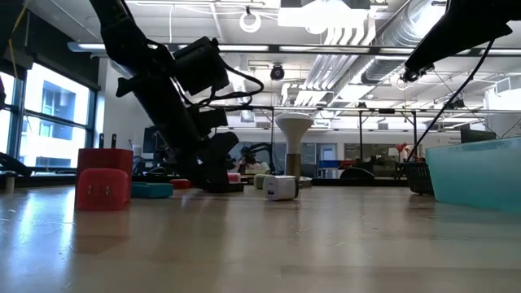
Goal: Pick & Place Office items
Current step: Put the black charger adapter into the green bin
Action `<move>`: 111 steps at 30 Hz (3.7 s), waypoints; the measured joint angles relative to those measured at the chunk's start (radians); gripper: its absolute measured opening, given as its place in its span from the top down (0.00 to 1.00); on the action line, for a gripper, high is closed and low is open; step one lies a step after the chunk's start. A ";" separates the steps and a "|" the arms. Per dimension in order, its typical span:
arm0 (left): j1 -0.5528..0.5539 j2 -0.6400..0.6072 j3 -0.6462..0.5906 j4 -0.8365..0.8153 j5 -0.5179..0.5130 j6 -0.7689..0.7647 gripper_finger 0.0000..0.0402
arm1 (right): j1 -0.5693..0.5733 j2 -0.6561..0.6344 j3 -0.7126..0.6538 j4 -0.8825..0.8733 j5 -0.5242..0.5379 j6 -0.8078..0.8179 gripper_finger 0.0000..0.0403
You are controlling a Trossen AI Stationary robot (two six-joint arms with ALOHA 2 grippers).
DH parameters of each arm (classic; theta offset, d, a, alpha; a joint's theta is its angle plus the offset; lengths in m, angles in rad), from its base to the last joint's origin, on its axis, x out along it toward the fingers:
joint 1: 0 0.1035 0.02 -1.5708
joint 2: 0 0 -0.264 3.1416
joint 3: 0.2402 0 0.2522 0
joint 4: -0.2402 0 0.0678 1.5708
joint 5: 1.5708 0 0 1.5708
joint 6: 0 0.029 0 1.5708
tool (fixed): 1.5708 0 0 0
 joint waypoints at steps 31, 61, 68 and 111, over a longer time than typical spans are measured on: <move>-0.187 -0.120 -0.003 0.064 -0.077 0.348 0.61 | 0.000 0.001 0.000 0.374 0.025 -0.430 0.02; -0.541 -0.299 -0.001 0.327 -0.131 0.801 0.62 | -0.255 0.006 0.000 1.236 -0.324 -1.406 0.02; -0.540 -0.300 -0.001 0.326 -0.056 0.767 0.62 | -0.280 0.006 0.000 1.195 -0.421 -1.334 0.02; -0.518 -0.300 0.000 0.318 -0.022 0.727 0.62 | -0.346 0.053 0.000 1.243 -0.542 -1.332 0.64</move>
